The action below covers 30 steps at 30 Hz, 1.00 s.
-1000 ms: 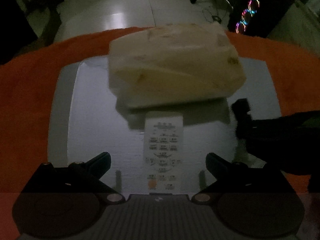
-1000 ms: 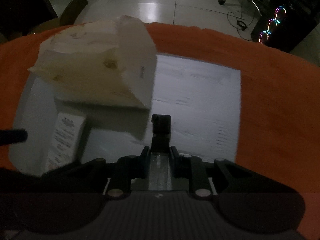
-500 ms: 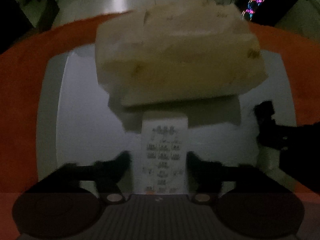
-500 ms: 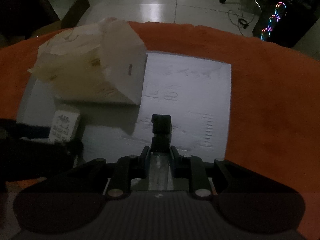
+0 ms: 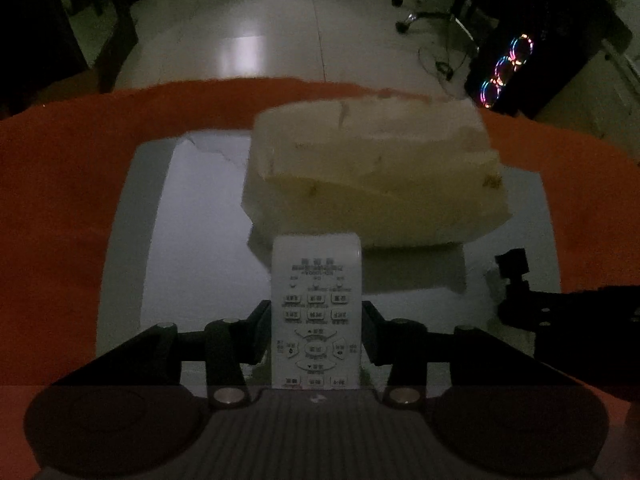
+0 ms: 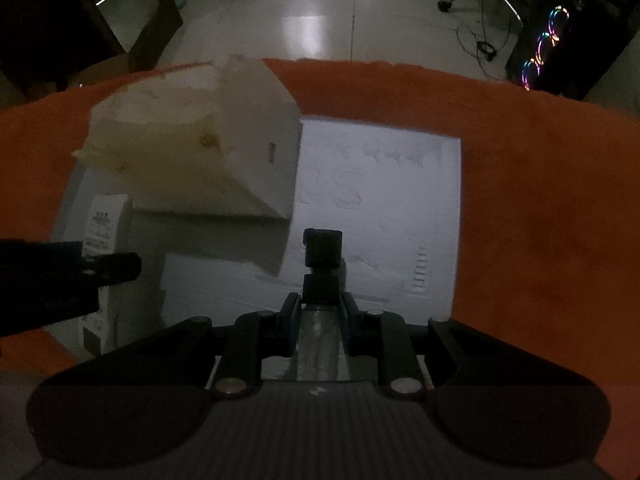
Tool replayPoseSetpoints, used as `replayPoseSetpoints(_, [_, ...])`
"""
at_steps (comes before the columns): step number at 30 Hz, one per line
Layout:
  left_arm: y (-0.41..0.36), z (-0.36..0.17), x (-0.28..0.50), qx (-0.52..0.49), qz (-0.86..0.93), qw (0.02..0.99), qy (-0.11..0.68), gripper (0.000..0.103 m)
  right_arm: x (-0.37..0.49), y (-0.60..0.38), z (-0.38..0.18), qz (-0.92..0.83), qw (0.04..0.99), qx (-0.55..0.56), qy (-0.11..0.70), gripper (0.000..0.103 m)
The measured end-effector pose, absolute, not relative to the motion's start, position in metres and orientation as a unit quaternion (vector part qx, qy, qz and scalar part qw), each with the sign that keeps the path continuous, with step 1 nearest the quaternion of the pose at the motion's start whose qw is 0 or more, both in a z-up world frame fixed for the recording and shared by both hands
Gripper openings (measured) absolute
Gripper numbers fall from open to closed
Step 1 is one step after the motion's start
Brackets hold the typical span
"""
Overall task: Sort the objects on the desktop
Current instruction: 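Lift the remote with the left gripper while the right gripper lifts the vial toward the box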
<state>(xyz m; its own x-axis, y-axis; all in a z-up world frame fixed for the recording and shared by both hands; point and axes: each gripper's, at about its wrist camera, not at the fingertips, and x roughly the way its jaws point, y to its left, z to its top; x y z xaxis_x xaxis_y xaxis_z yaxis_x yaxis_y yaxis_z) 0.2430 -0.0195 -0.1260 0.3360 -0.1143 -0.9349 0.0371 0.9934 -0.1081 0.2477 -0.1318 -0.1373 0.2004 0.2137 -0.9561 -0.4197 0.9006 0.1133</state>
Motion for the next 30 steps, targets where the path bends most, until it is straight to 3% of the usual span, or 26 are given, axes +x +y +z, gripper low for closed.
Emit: replayPoseSetpoints(30, [-0.024,-0.008,0.149,-0.024,-0.060,0.856,0.513,0.040,0.142,-0.134,-0.002,0.256,0.808,-0.124,0.515,0.022])
